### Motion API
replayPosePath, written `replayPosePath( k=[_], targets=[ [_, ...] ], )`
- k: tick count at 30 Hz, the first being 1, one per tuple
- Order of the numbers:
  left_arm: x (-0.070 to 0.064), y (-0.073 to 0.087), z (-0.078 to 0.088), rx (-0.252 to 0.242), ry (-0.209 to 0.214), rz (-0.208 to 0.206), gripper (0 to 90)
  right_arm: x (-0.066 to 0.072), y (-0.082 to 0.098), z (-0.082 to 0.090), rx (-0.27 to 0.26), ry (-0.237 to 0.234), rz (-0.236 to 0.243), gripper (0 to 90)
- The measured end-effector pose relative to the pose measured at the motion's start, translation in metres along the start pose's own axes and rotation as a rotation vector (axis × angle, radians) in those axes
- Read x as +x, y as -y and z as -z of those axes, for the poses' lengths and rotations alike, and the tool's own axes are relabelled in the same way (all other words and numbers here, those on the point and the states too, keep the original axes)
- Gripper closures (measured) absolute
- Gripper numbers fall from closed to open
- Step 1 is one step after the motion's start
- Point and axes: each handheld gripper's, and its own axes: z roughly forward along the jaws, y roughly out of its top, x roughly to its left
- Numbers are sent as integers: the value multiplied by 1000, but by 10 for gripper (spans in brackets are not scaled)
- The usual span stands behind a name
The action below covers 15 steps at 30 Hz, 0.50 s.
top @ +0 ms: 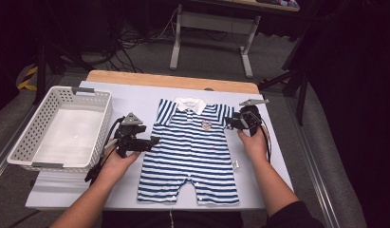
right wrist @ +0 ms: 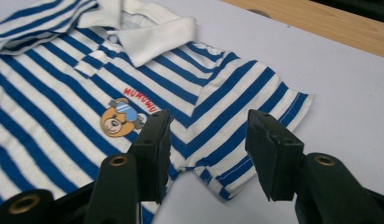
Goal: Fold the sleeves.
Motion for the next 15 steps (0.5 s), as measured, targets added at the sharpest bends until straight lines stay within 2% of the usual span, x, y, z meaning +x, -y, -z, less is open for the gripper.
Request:
replayPosePath(
  k=[3, 7, 12, 15],
  targets=[
    [-1, 1, 1, -4, -3, -12, 266, -4, -3, -7, 23, 22, 3, 525],
    [0, 1, 2, -1, 0, -8, 272, -12, -4, -16, 55, 46, -12, 563],
    [0, 1, 1, 2, 0, -10, 277, -20, -4, -25, 72, 68, -70, 576],
    [0, 1, 1, 8, -7, -13, 278, -24, -4, -29, 86, 87, -77, 586]
  ],
)
